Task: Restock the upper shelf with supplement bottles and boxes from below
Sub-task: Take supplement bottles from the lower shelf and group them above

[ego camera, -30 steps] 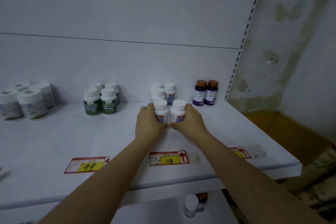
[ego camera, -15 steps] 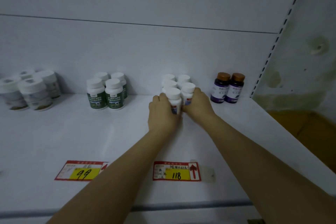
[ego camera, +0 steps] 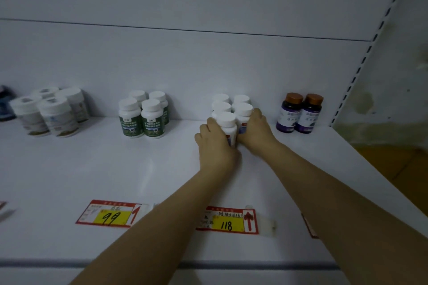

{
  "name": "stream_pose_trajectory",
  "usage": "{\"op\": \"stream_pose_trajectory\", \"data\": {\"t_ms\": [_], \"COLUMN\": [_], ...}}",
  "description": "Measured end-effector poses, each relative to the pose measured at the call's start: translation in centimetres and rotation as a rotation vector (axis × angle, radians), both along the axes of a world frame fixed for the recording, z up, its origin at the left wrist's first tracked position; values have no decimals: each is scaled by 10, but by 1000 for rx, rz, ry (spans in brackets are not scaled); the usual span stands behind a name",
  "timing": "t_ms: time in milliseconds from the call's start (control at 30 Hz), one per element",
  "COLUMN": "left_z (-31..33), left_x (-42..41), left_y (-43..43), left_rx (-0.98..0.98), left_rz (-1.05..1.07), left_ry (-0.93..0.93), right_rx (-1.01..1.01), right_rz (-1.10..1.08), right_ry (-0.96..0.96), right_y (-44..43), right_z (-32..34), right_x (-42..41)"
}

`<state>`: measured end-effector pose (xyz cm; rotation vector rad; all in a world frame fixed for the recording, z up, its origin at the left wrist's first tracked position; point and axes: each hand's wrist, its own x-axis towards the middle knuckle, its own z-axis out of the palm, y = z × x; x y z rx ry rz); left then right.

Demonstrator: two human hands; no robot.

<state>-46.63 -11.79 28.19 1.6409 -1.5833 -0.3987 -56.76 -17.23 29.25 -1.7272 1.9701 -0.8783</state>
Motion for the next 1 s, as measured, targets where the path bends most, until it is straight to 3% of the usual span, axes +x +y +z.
{"op": "stream_pose_trajectory", "data": {"t_ms": [133, 300, 433, 700, 1000], "left_z": [1, 5, 12, 48, 75], "left_x": [-1, 7, 16, 64, 100], "left_y": [2, 8, 21, 67, 184], "left_rx": [52, 152, 262, 349, 270], "left_rz": [19, -5, -26, -162, -163], "left_ry": [5, -21, -142, -549, -533], "right_rx": [55, 145, 181, 286, 190], "right_rz": [-11, 13, 96, 176, 170], "right_ry": [33, 272, 458, 563, 625], "right_y": [17, 54, 84, 149, 265], "right_z": [12, 33, 44, 60, 74], "right_x": [-2, -5, -4, 0, -17]}}
